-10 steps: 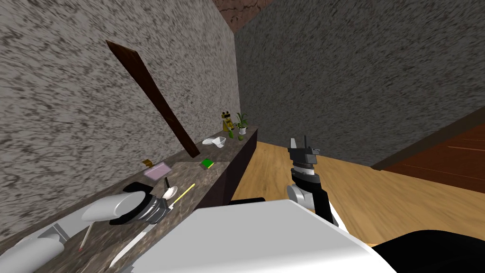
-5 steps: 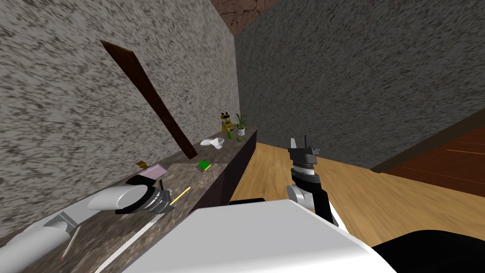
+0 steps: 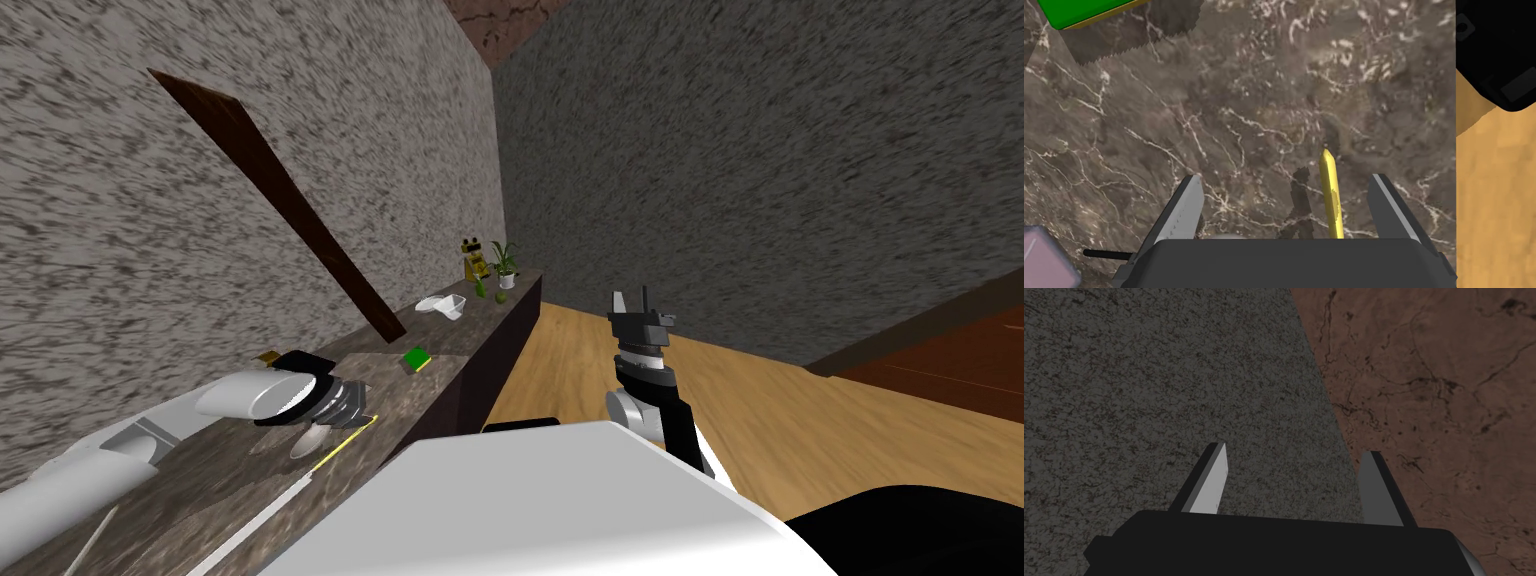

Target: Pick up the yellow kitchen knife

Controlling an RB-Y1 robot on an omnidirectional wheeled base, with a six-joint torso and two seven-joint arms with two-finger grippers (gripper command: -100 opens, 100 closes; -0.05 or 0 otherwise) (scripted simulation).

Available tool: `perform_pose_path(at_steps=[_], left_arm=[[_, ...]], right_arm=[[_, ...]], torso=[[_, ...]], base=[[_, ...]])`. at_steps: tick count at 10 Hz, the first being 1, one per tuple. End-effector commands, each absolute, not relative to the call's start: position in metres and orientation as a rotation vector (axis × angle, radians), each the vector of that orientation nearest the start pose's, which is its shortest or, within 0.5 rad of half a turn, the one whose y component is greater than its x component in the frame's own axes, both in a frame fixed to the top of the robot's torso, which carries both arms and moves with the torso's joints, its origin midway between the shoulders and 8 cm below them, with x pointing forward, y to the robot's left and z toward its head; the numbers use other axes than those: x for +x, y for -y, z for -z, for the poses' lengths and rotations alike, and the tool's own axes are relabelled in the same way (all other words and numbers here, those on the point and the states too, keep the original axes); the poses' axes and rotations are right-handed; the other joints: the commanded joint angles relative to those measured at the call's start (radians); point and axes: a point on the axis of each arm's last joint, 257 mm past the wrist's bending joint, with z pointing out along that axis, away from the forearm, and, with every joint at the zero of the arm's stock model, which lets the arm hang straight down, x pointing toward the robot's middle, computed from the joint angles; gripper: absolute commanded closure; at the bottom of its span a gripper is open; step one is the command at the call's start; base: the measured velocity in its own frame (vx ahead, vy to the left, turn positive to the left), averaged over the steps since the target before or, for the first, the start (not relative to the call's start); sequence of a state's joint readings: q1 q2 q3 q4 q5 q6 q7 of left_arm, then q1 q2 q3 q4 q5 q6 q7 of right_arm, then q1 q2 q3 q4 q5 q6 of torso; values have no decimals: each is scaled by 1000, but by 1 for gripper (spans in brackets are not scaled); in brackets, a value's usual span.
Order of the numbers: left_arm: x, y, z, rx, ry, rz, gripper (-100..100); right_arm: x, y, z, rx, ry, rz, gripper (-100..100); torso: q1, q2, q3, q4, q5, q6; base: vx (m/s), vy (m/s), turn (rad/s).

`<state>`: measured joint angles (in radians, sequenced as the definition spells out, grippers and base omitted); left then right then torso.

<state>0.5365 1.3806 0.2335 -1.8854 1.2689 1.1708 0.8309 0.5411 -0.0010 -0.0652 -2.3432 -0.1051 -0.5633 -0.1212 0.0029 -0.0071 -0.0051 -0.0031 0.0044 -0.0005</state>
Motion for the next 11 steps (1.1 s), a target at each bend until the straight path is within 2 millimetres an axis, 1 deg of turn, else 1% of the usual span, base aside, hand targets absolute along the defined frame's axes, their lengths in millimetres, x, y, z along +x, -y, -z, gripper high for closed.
perform_pose_path(at_steps=[1, 2, 3, 4, 8, 9, 10, 11], left_arm=[[255, -520, 271, -2731, -1213, 209, -100], [252, -520, 273, -2746, -1197, 201, -100], [243, -521, 279, -2779, -1159, 182, -100], [239, -522, 282, -2798, -1139, 171, -100], [202, -525, 308, -2928, -976, 81, -100], [208, -523, 304, -2910, -1002, 95, -100], [207, -523, 305, -2914, -994, 91, 0], [201, -531, 315, -2910, -981, 86, -100]], right_arm=[[310, 311, -53, 671, -451, -1421, 0], [310, 311, -53, 671, -451, -1421, 0], [310, 311, -53, 671, -451, -1421, 0], [310, 311, -53, 671, -451, -1421, 0], [310, 311, -53, 671, -451, -1421, 0], [310, 311, -53, 671, -452, -1421, 0], [310, 311, -53, 671, -452, -1421, 0], [310, 311, -53, 671, -451, -1421, 0]], torso=[[0, 0, 0, 0, 0, 0], [8, 7, 4, 1, 2, 0], [12, 13, 7, 3, 3, 0], [13, 17, 10, 4, 4, -1], [13, 19, 11, 5, 4, -1], [12, 17, 10, 4, 4, 0], [8, 12, 7, 3, 3, 0], [5, 9, 5, 2, 2, 0]], base=[[-49, 100, 86], [-140, 138, 19], [-174, 134, 3], [-159, 156, 9], [-168, 134, -1], [-54, 50, -7], [-12, 11, 0], [7, -27, -50]])
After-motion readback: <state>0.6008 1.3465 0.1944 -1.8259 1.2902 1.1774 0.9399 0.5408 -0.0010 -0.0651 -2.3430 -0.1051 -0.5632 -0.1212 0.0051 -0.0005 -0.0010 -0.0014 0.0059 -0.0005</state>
